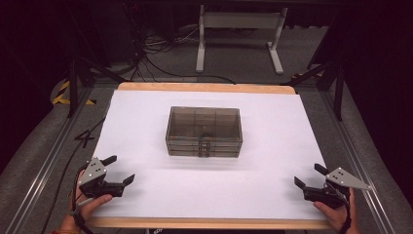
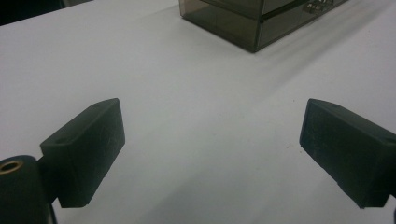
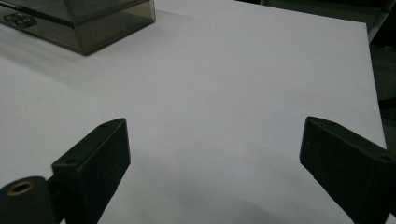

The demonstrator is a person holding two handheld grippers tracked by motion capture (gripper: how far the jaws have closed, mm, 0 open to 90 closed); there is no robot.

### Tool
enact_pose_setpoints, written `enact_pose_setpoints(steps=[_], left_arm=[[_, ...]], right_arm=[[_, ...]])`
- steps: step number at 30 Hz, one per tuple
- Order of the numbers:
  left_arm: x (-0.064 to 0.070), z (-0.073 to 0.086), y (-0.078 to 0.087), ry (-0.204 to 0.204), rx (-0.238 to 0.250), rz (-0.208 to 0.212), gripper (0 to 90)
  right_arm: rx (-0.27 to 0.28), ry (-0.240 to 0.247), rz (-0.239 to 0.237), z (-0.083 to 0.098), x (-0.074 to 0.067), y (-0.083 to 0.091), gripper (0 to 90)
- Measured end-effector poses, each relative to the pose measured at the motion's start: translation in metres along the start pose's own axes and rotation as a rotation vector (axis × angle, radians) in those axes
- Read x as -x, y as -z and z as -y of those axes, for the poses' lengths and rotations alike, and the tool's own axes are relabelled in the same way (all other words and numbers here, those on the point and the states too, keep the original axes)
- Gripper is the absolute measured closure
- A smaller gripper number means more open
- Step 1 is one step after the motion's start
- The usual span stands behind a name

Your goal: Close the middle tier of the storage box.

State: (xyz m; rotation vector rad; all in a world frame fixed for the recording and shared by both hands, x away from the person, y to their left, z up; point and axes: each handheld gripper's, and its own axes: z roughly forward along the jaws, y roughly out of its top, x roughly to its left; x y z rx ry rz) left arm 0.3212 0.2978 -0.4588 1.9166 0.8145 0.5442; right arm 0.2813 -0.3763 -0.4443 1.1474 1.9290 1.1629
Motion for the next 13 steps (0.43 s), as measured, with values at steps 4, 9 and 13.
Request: enact_pose_setpoints(steps=[4, 9, 13], left_arm=[[-0.0001, -0.0004, -0.0006, -0.009, -0.009, -0.002, 7.5], [0.0, -0.0003, -0.0007, 0.004, -0.006, 0.0, 7.3], [-0.0004, -0.0003, -0.0004, 0.006, -0.005, -0.004, 7.1]], right_arm=[[-0.001, -0.001, 0.0, 0.0, 0.0, -0.0001, 9.1], [0.0, 0.0, -0.001, 0.0, 0.0, 0.0001, 9.0], [0.002, -0.004, 0.002, 0.0001, 0.0001, 0.0003, 9.0]])
